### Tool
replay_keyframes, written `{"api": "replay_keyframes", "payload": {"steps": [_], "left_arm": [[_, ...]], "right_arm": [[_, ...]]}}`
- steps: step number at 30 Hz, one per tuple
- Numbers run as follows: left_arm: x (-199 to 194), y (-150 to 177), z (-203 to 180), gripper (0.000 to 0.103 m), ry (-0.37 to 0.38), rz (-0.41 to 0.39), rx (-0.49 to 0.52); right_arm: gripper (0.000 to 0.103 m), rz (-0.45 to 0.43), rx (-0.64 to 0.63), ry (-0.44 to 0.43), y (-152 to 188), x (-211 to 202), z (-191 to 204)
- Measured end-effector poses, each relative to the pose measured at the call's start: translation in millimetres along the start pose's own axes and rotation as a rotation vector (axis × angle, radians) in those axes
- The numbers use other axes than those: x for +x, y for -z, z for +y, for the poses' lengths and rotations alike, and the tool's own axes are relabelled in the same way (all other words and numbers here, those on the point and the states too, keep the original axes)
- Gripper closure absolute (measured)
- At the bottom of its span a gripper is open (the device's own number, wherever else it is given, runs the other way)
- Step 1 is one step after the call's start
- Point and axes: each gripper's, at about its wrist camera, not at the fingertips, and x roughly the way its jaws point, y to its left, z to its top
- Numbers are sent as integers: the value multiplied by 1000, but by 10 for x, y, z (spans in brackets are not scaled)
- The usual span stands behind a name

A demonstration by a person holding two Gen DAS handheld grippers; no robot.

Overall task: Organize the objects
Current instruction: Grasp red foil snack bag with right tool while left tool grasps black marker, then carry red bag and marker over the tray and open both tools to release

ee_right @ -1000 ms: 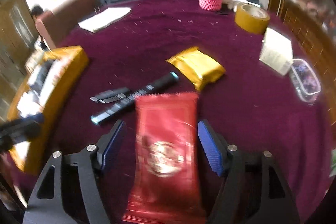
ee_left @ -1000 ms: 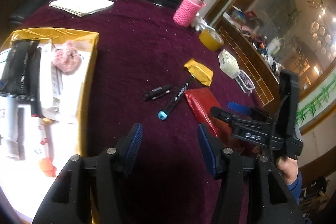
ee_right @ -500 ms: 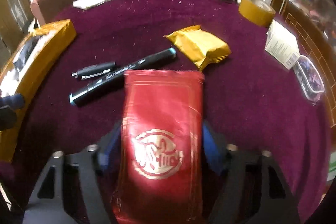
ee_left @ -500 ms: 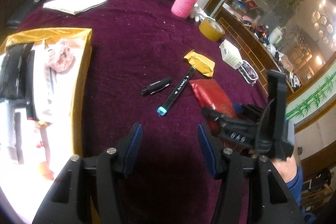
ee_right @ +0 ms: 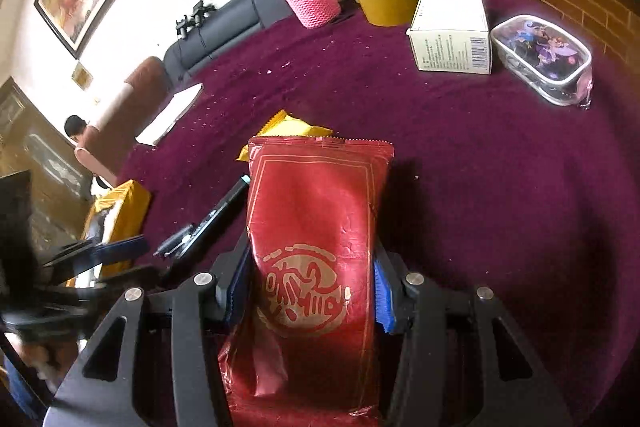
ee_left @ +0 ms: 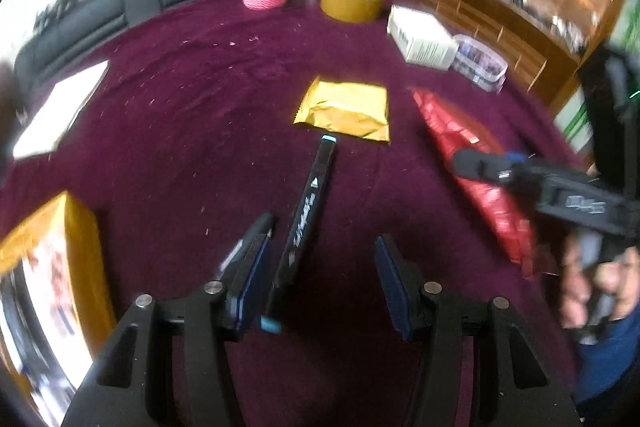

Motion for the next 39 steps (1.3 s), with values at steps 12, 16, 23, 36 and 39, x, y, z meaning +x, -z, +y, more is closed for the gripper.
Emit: {"api": "replay_keyframes", "payload": {"steps": [12, 16, 23, 36, 39], "left_arm": [[365, -102, -101, 90, -50, 49, 79], [316, 7, -217, 91, -122, 19, 94], [109, 345, -177, 91, -83, -9, -75], [-274, 884, -113, 91, 27, -95, -238], [-399, 957, -115, 91, 53, -125, -250]], "right_arm": [[55, 1, 3, -54, 6, -31, 55], [55, 4, 10, -54, 2, -21, 40], [55, 5, -5, -60, 1, -12, 69], [55, 12, -126, -68, 119, 27, 351], [55, 4, -154, -71, 147, 26, 406]]}}
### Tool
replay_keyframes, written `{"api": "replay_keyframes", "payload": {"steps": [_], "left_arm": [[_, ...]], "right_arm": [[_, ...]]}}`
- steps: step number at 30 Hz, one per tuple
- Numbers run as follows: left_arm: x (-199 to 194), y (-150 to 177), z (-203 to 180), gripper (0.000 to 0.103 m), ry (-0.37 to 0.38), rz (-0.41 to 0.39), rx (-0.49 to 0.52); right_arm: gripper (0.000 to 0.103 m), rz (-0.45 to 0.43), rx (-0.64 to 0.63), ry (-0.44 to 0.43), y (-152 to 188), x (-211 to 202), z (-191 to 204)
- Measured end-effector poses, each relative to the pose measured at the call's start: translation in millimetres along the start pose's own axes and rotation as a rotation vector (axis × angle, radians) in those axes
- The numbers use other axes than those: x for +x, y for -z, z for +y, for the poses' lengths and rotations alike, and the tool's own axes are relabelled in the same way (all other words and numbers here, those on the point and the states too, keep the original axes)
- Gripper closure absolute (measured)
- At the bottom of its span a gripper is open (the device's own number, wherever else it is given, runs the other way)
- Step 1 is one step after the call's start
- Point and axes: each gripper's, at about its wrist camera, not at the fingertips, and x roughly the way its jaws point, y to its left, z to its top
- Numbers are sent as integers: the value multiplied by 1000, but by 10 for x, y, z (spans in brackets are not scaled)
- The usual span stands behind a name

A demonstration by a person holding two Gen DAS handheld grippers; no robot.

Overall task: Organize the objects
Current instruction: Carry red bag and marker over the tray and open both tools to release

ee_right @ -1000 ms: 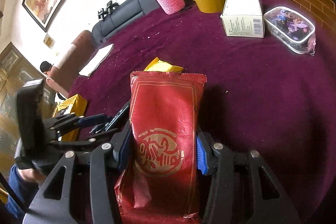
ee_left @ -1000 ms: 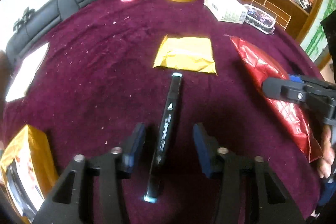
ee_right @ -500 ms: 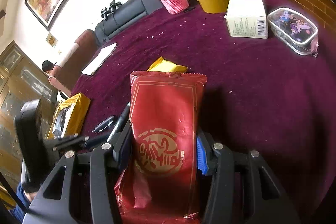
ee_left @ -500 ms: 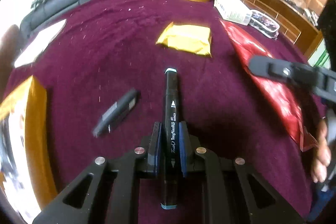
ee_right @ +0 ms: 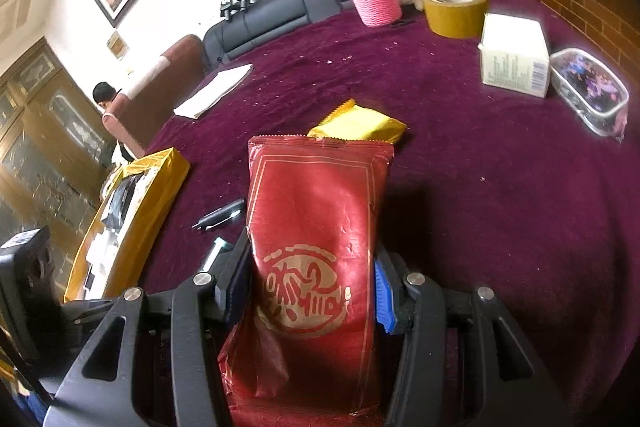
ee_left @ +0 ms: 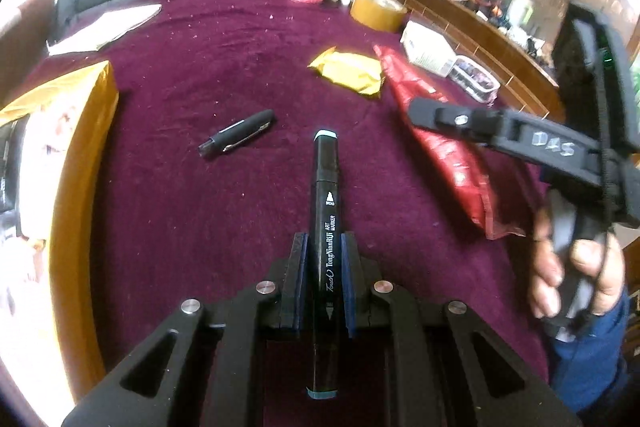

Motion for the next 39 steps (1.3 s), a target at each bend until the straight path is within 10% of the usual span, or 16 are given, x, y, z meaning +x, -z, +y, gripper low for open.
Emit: {"api": "replay_keyframes", "payload": {"steps": [15, 25, 39], "left_arm": [[-871, 221, 690, 90, 65, -140, -156], [-1478, 544, 1627, 90, -46, -242, -324], [-1508, 903, 2364, 90, -111, -236, -446]], "right_arm": [[54, -30, -43, -99, 201, -118, 563], [54, 112, -105, -335, 353, 104, 1799], [54, 305, -132, -369, 647, 970, 2686]]}}
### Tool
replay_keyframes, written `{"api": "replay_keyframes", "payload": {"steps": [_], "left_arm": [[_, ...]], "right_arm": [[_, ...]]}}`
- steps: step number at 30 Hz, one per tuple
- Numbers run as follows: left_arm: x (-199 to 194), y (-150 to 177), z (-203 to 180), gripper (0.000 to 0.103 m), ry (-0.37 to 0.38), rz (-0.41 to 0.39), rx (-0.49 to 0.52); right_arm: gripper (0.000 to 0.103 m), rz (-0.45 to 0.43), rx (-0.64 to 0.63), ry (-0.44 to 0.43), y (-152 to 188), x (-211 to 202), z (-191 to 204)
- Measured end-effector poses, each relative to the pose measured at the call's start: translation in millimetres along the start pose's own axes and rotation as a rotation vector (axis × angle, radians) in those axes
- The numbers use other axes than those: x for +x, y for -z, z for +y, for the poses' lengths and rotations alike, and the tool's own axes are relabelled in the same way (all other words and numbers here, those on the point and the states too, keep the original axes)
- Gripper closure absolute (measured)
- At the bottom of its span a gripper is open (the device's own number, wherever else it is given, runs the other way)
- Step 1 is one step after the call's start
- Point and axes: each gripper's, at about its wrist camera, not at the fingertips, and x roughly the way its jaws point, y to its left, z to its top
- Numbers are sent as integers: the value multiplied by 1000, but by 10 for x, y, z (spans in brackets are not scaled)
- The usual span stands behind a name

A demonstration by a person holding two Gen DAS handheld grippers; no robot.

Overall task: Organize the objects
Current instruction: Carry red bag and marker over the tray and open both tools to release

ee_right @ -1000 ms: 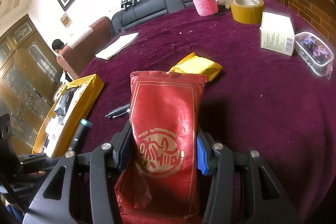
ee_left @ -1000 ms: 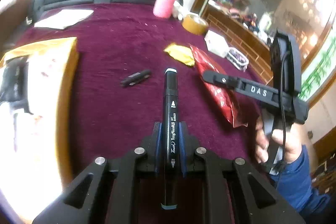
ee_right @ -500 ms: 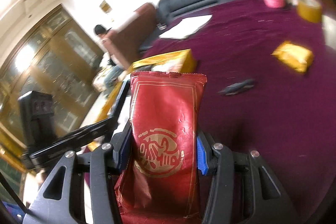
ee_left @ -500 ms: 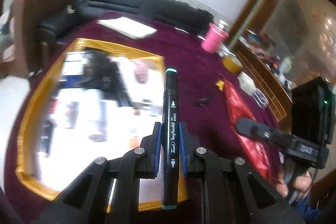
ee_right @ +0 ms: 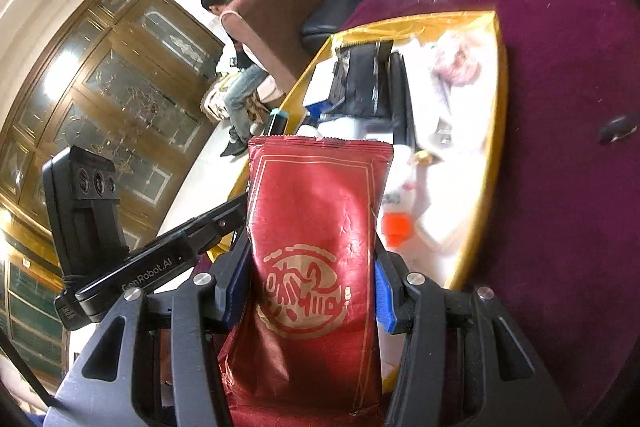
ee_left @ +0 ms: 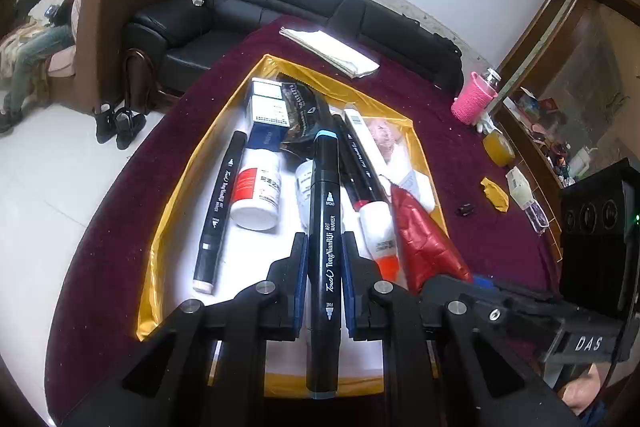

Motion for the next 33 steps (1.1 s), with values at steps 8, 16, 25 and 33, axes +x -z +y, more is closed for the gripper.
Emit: {"api": "replay_keyframes", "payload": {"steps": [8, 16, 25, 33], "left_arm": [[132, 20, 94, 90, 7, 34, -22], [158, 26, 157, 90, -1, 42, -27], [200, 48, 176, 90, 3, 59, -21], [123, 51, 186, 90, -18, 46, -13]], "right_arm": [[54, -49, 31, 83, -60, 156, 35], [51, -106, 3, 214, 11, 234, 187], [48, -80, -54, 254, 87, 247, 264], [48, -47, -43, 223, 173, 164, 252]]}}
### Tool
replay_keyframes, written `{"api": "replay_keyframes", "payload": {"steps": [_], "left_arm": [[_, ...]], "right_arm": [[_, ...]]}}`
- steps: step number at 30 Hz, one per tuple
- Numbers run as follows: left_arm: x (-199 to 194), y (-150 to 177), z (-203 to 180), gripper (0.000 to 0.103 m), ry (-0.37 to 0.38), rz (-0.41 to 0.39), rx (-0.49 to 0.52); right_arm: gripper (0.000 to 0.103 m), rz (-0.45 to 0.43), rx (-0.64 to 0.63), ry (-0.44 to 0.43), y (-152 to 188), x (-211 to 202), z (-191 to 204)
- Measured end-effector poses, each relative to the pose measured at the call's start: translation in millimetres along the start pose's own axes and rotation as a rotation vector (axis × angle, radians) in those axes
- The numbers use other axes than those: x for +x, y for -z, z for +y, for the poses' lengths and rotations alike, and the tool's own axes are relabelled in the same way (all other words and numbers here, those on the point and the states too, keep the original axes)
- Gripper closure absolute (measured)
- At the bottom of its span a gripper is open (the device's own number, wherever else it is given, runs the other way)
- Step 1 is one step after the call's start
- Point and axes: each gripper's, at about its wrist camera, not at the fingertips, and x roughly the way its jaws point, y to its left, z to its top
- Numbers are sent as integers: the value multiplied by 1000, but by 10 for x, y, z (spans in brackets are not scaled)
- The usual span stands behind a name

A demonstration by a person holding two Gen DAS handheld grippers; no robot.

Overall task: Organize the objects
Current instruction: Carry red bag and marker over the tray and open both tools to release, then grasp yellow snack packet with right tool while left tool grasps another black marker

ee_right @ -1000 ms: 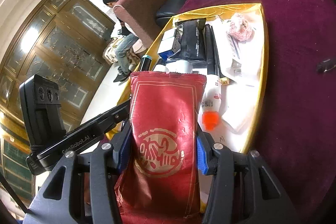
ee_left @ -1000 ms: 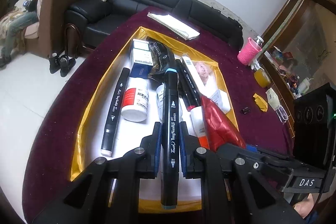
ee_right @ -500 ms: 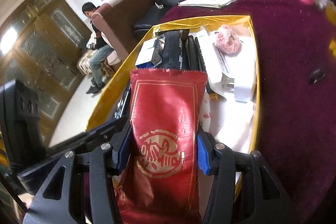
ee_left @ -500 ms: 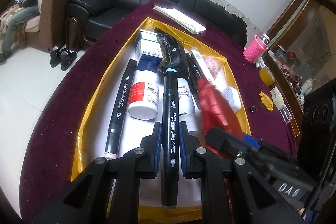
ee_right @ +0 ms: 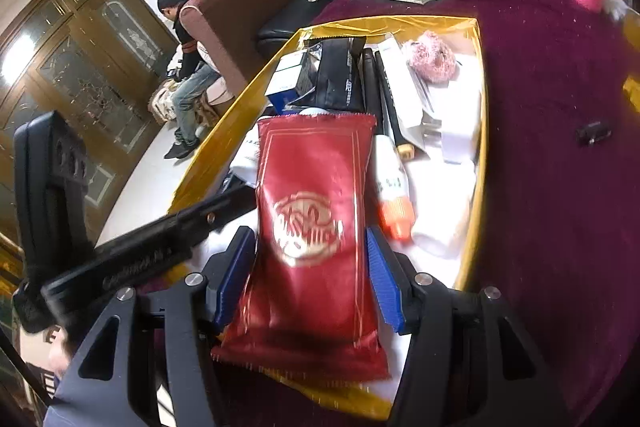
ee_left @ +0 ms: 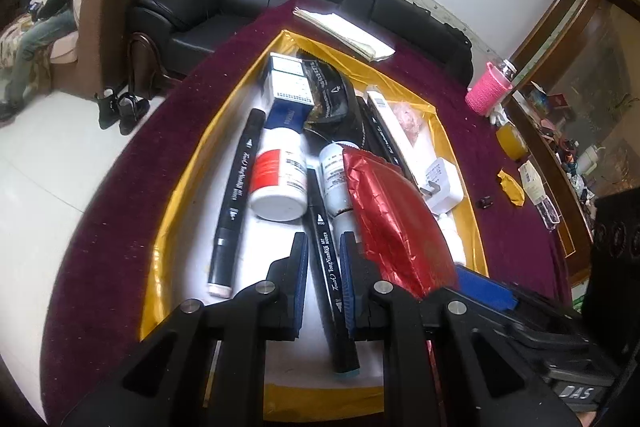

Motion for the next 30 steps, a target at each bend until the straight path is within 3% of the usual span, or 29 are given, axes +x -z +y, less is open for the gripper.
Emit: {"api": "replay_keyframes", "payload": {"steps": [4, 9, 15, 30], "left_arm": [[-45, -2, 3, 90, 0, -10, 0], [-121, -19, -14, 90, -7, -29, 0], [-203, -36, -12, 90, -15, -43, -5], [-226, -13, -330, 89, -25, -32, 67]], "right_arm": [[47, -6, -10, -23, 72, -107, 28], [46, 65, -15, -92, 128, 32, 89], [46, 58, -10, -140, 93, -35, 55], [45, -9, 89, -146, 56, -302, -367]]}}
